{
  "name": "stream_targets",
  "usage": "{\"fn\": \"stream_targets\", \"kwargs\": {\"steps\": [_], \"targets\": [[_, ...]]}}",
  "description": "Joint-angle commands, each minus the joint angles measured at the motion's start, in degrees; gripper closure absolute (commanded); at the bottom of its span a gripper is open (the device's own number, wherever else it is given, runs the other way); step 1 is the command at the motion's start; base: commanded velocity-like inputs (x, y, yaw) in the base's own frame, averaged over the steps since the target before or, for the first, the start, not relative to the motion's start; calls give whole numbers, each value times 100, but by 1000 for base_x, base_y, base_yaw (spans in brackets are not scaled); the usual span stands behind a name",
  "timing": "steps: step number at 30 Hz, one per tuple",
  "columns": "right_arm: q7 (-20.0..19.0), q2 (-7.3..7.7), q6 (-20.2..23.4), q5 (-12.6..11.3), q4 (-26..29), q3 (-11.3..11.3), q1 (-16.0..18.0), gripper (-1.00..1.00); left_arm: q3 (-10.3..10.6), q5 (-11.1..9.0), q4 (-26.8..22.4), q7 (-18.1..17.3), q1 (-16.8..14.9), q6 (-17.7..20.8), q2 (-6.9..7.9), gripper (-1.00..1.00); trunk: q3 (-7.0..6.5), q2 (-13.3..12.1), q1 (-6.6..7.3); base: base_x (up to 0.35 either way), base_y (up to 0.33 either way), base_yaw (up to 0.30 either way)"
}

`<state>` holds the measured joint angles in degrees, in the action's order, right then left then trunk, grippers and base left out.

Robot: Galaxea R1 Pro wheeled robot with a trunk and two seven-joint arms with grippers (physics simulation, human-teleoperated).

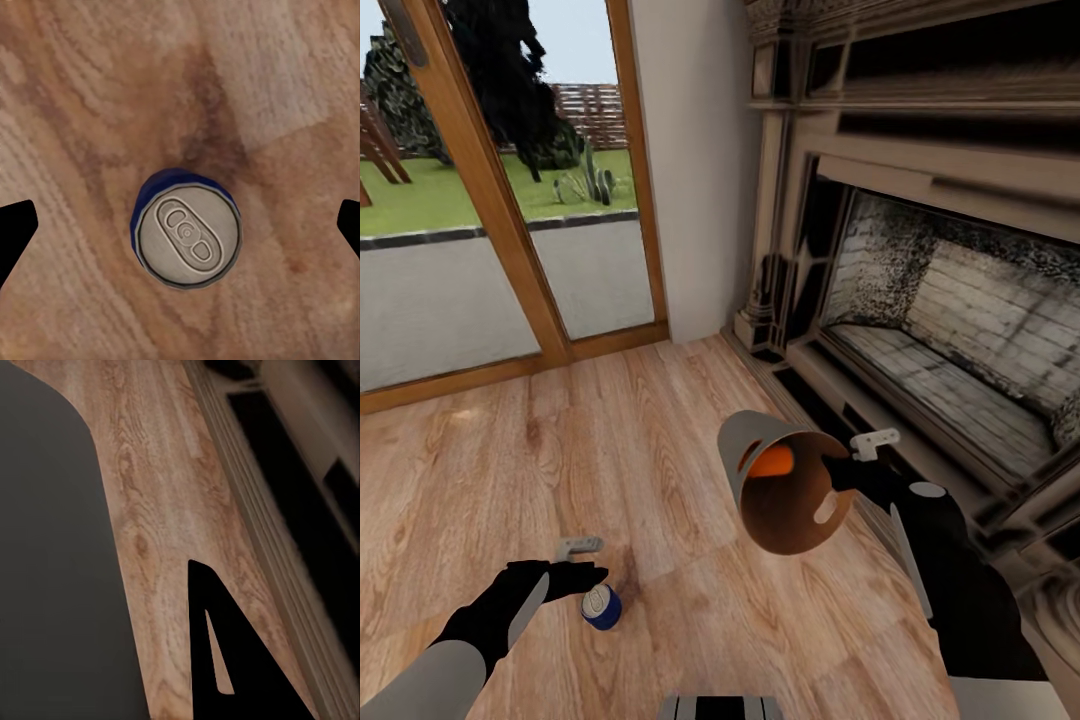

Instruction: Put the three can of soda from the living room inside the tash can in the kitchen.

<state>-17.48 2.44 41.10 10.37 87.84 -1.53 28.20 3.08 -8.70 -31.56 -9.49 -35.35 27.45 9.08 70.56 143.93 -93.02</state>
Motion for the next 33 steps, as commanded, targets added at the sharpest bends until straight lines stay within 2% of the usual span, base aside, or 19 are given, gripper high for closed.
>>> {"fn": "stream_targets", "kwargs": {"steps": [1,8,23,33], "targets": [[-1,0,42,-69,41,19,1,100,0,2,0,0,0,-1,-1,-100,0,0,0,0,0,0],[-1,2,148,-77,231,91,28,100,0,2,0,0,0,-2,-3,-100,0,0,0,0,0,0],[-1,2,158,-84,279,107,37,100,5,7,0,0,1,-41,-3,-100,332,20,-38,0,0,0],[-4,2,151,-88,280,114,37,100,7,9,0,-1,2,-46,-17,-100,332,20,-38,11,0,0]]}}
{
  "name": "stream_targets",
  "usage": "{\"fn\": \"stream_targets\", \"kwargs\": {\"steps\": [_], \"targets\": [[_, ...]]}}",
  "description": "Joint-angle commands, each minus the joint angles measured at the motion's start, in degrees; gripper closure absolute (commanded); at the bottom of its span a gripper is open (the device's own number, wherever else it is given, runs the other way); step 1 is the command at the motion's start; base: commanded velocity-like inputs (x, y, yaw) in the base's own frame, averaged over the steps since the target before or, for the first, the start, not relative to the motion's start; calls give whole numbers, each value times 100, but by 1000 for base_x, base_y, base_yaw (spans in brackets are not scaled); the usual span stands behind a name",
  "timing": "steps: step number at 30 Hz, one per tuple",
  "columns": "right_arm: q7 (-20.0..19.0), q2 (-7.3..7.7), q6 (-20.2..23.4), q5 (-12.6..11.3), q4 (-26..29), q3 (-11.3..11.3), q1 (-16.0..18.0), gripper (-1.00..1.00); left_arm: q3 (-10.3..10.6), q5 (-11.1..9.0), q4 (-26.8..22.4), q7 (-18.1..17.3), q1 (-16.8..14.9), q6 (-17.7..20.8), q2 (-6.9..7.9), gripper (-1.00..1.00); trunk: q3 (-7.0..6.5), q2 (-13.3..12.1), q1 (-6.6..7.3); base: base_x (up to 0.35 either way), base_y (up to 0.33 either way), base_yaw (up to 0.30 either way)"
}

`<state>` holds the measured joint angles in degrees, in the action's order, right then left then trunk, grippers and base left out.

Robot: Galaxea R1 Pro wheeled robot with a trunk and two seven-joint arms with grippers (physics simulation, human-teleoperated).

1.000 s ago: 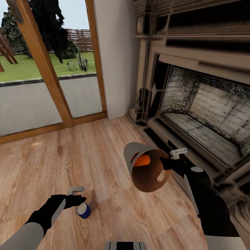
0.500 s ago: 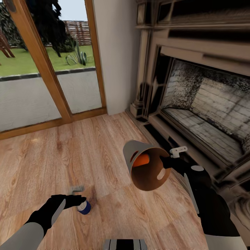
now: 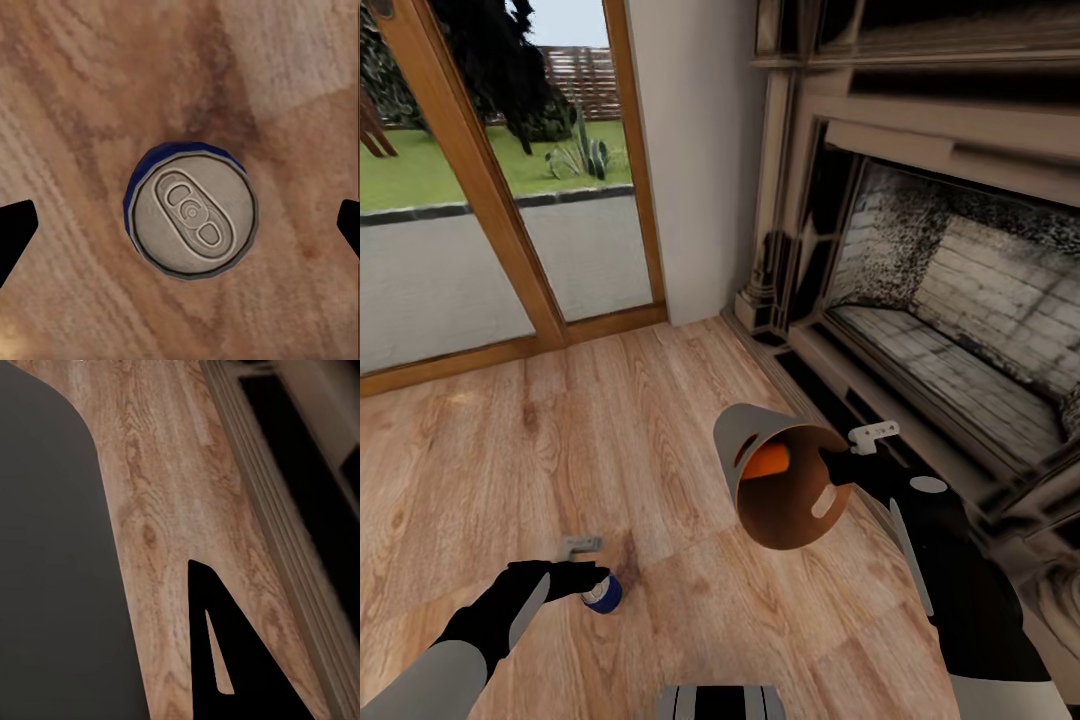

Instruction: Put the three can of soda from the living room inside the tash can in the kitchen.

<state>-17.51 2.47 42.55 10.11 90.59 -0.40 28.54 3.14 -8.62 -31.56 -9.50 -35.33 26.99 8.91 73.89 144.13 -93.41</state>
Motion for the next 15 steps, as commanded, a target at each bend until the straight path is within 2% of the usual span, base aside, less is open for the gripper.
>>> {"fn": "stream_targets", "kwargs": {"steps": [1,6,12,15], "targets": [[0,-1,6,-62,5,3,2,100,1,0,0,-3,0,-1,-14,-100,-1,0,1,159,0,0],[-3,-1,4,-62,6,9,2,100,1,-5,0,-5,0,1,-35,-100,-1,0,1,175,0,0],[0,-1,3,-62,3,13,1,100,2,-10,0,1,0,-1,-38,-100,-1,0,1,33,0,0],[0,-1,1,-62,3,14,-3,100,0,-15,0,1,0,-1,-39,-100,66,4,-7,5,0,0]]}}
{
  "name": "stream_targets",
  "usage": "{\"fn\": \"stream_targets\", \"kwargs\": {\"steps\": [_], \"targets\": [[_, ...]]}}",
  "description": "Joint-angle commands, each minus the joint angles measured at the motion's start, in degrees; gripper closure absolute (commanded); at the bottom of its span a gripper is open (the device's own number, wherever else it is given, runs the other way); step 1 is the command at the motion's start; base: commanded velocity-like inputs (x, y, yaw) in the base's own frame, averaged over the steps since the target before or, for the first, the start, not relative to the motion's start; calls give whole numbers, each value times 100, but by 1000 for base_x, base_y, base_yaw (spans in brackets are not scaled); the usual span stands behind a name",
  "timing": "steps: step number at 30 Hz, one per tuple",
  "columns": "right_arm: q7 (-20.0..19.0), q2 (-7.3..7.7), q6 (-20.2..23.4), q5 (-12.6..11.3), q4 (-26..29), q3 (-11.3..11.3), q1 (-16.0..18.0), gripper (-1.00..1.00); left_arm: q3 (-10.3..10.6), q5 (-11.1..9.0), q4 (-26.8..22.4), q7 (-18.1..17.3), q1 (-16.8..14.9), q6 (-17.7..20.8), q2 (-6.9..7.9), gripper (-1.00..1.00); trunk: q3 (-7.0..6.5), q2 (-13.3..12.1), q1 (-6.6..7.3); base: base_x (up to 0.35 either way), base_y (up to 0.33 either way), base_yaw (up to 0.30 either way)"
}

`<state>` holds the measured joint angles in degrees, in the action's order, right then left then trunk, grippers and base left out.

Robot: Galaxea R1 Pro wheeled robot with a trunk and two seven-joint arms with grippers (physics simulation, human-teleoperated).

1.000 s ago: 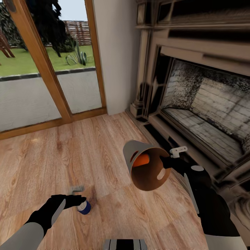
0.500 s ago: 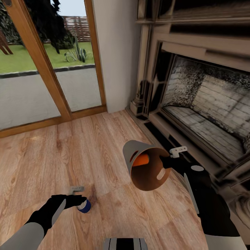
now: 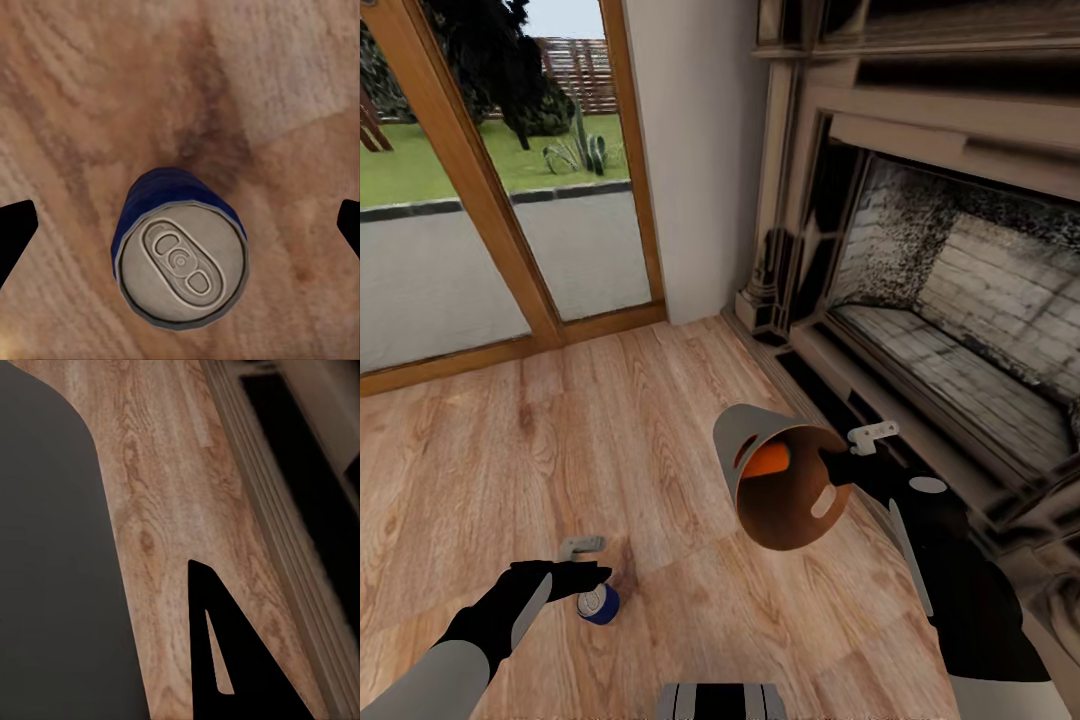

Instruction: Put the three can of soda from the living room inside the tash can in the kitchen.

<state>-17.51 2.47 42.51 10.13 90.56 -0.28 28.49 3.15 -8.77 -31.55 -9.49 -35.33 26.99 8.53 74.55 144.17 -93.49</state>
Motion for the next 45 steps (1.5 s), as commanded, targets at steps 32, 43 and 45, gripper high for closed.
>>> {"fn": "stream_targets", "kwargs": {"steps": [32,43,45], "targets": [[2,-1,12,-58,5,175,-1,100,-2,7,0,8,0,-70,0,-100,421,26,-48,0,0,0],[2,-1,11,-63,5,177,-1,100,1,6,0,7,0,-75,0,-100,487,30,-56,0,0,0],[2,-1,10,-64,5,180,-1,100,2,6,0,5,0,-74,0,-100,532,33,-61,0,0,0]]}}
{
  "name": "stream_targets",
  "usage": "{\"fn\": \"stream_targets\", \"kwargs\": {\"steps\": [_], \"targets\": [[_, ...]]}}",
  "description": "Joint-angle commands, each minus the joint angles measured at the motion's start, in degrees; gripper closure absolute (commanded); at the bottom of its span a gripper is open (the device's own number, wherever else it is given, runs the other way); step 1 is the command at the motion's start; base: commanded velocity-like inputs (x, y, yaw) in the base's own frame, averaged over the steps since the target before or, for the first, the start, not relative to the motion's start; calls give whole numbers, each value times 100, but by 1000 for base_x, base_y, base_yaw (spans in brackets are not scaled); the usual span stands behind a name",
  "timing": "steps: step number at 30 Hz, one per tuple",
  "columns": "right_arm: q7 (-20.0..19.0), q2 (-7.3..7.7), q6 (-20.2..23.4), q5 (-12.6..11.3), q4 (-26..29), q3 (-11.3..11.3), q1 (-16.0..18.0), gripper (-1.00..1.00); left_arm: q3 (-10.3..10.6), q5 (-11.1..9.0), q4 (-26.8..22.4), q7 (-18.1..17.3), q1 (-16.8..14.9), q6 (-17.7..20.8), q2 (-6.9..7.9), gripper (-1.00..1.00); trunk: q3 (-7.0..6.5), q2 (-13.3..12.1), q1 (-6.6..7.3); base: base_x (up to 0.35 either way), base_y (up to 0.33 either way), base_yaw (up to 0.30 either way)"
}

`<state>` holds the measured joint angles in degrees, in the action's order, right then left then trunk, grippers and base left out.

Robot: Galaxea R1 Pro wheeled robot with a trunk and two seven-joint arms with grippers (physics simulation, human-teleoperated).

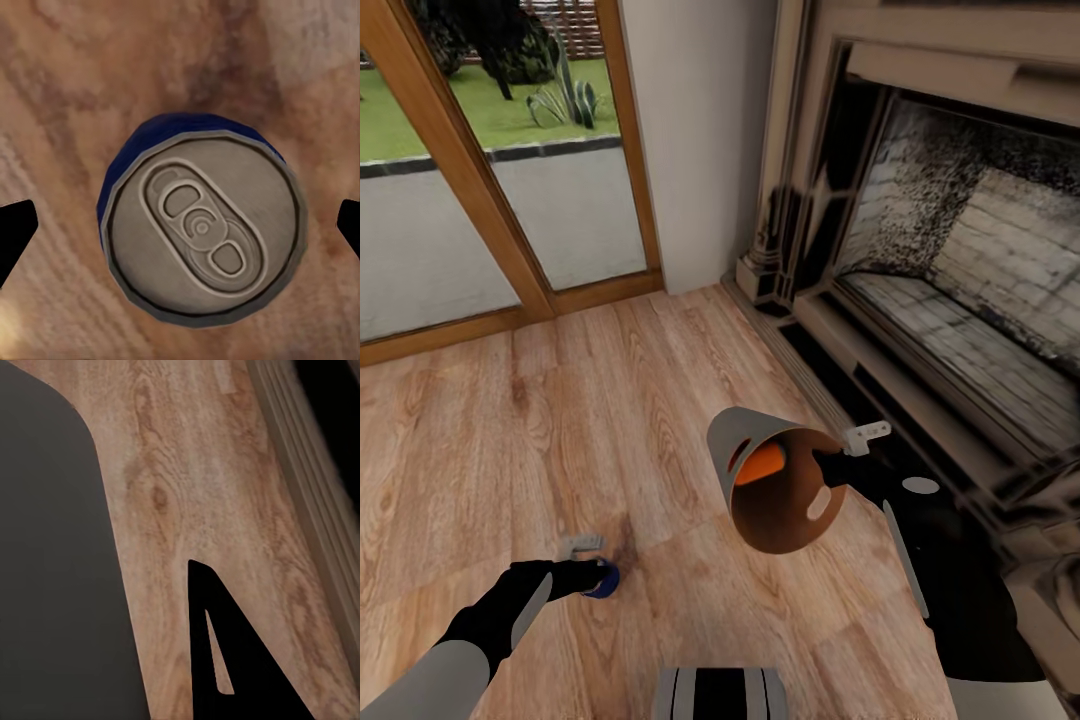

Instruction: Put the three can of soda from the living room inside the tash can in the kitchen.

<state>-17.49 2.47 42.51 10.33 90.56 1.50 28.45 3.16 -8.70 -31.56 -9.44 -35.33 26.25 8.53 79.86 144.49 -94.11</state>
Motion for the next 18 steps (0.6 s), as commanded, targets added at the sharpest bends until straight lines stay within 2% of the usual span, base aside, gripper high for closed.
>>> {"fn": "stream_targets", "kwargs": {"steps": [1,5,18], "targets": [[-1,-1,8,-84,6,4,3,100,0,0,0,-1,0,0,0,-100,22,2,-1,0,0,0],[-1,-1,7,-84,6,7,3,100,0,0,0,-4,0,-2,0,-100,111,7,-12,0,0,0],[-1,-1,3,-84,6,9,2,100,-6,0,0,3,0,-70,0,-100,111,7,-12,0,0,0]]}}
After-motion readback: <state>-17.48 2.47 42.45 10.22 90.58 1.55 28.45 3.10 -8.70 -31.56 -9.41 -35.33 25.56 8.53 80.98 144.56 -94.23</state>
